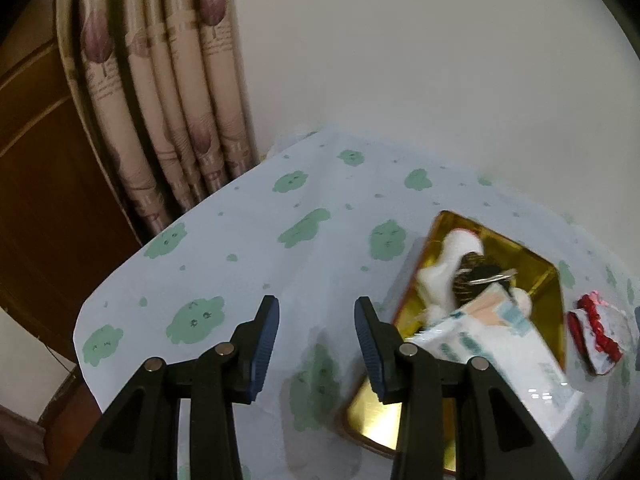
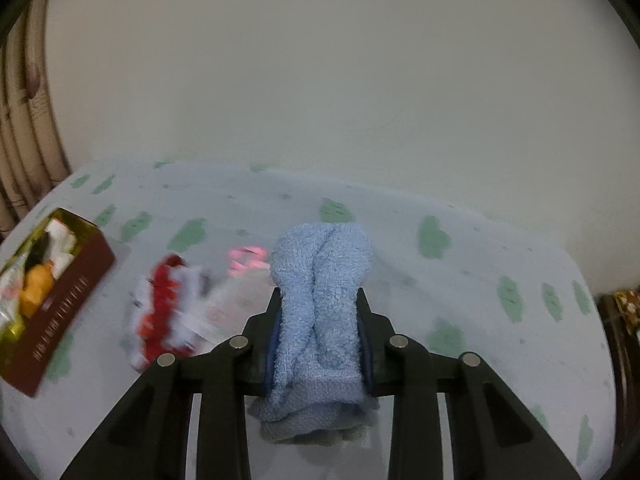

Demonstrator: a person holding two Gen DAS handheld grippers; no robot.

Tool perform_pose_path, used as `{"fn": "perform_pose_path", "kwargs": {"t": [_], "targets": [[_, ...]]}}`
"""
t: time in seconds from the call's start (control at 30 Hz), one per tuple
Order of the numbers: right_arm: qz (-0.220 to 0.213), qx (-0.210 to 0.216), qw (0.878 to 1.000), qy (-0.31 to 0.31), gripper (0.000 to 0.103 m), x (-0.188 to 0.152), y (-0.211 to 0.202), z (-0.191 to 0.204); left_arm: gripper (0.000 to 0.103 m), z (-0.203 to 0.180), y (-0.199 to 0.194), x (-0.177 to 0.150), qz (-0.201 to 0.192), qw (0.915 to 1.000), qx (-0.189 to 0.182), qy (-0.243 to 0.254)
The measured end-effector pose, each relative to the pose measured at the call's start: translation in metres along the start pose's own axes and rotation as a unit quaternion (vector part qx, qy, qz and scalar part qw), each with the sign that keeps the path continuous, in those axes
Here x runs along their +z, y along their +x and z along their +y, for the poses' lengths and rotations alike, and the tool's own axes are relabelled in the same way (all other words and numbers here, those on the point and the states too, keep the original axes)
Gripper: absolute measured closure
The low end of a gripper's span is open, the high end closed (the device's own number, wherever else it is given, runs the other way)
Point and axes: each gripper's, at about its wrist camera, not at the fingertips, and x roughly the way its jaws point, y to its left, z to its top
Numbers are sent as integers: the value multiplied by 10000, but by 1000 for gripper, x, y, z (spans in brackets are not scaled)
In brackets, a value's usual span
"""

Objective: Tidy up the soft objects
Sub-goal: 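Grasp the red-ribboned white sock with the left gripper while the right holds the towel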

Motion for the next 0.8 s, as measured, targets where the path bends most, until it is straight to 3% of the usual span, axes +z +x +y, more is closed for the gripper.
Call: {"fn": "perform_pose_path", "kwargs": {"t": [0.13,0.27,0.37,0.43,0.53,0.8], "targets": [[204,-180,9991,337,75,-22,5,-33,63,-33,-23,6,-120,9987,-341,348],[324,-253,9971,639,75,-43,9,-57,63,-86,-45,12,13,9912,-1156,649],[375,-268,9960,767,75,-56,11,-68,62,-127,-53,13,129,9842,-1528,885],[416,-261,9954,818,75,-64,13,-72,45,-155,-53,12,284,9786,-1785,986],[457,-212,9943,934,75,-72,16,-77,40,-196,-49,6,554,9694,-2161,1020],[628,9,9914,1150,72,-75,23,-86,40,-277,-1,1,1524,9579,-2334,692]]}}
